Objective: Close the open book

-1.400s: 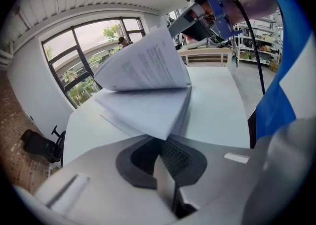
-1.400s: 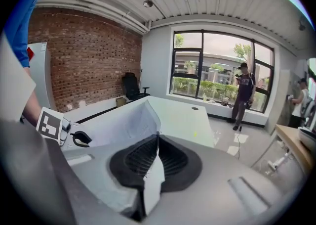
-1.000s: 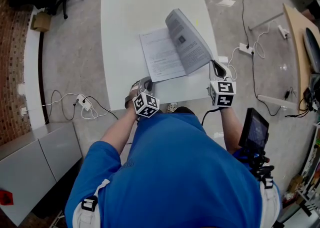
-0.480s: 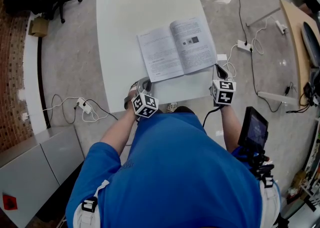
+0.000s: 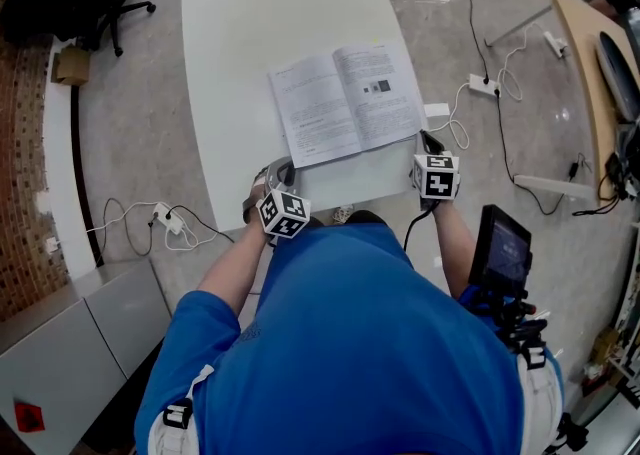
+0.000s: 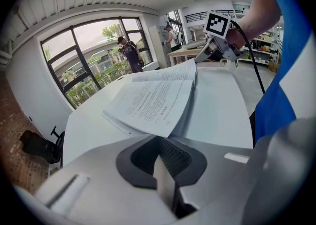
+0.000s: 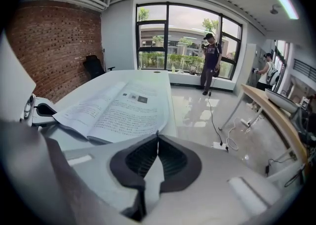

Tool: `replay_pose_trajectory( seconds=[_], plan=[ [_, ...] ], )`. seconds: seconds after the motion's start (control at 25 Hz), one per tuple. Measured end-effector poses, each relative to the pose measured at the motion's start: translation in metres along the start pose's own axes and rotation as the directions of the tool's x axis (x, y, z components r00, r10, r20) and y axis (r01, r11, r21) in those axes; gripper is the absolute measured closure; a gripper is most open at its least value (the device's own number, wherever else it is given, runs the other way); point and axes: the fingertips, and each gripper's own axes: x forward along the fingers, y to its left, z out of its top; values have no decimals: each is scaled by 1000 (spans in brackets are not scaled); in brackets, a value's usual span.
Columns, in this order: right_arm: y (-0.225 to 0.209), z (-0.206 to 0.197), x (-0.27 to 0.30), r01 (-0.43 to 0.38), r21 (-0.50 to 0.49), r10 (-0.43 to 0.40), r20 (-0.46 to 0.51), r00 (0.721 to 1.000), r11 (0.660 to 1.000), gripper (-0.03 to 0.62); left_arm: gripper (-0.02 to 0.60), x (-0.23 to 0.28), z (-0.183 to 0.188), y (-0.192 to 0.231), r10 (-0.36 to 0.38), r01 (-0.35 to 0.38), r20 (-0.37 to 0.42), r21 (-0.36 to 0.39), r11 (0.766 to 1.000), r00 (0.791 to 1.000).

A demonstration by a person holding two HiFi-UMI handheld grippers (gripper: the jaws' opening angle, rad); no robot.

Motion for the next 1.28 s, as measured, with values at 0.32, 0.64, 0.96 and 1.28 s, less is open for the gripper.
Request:
replay_pose_trajectory(
  seconds=[0.32,0.64,0.96,1.28],
  plan=[
    [1,-9,7,-5,4,5,-47,999,1000,585,577,-5,-11,8,18,-18,-16,-23,1000,1000],
    [-4,-19,9,-11,11,11,-41,999,1000,559,577,-18,-7,5,62,-61,6,-69,996,998],
    [6,-23,-10,-37,-29,37,19,999,999,559,577,-40,-5,-13,118,-111,56,-122,986,991],
    [72,-2,-72,-124,-175,163,232,959,977,559,577,-79,8,-31,167,-136,162,-188,973,973]
  ],
)
